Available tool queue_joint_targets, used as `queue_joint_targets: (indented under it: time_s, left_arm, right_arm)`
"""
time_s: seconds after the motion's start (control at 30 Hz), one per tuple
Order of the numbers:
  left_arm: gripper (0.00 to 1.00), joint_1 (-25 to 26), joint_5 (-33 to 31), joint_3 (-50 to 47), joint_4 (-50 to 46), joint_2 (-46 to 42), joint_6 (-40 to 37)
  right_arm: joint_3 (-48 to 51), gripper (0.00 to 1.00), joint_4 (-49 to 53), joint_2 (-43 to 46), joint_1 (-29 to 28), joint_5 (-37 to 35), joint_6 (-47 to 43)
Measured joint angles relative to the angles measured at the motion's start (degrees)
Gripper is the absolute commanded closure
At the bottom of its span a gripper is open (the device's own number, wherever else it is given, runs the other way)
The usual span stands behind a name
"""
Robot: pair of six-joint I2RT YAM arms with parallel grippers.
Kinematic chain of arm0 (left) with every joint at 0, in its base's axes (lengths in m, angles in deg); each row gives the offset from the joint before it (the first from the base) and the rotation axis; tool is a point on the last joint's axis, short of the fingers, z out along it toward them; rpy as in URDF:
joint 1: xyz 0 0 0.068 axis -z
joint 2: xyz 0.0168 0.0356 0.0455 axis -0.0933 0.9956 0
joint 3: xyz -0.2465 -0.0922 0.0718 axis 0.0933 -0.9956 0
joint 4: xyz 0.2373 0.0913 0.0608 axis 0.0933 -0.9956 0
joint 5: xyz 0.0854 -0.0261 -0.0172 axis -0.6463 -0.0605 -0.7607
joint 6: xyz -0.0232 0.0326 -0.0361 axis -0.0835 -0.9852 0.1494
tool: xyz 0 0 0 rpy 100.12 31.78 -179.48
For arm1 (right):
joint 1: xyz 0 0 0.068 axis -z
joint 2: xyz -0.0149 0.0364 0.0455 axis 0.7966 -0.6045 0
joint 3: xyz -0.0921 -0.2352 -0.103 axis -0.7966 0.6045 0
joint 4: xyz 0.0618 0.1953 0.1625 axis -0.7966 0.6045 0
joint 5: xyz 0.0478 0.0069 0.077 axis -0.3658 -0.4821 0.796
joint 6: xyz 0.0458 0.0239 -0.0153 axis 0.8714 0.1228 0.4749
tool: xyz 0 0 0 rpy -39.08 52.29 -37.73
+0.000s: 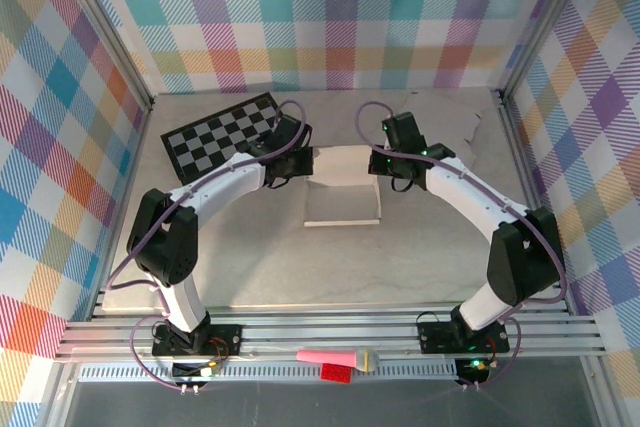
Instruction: Fold the paper box
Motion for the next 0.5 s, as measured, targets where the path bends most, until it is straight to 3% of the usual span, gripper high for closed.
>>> queue_joint_targets:
  time_s: [0.5]
  left_arm:
    - [1.0, -1.0, 2.8, -14.2, 17.1, -6.9, 0.2]
  right_arm:
    - [12.8, 1.0, -15.5, 5.0, -1.8, 0.2, 6.9]
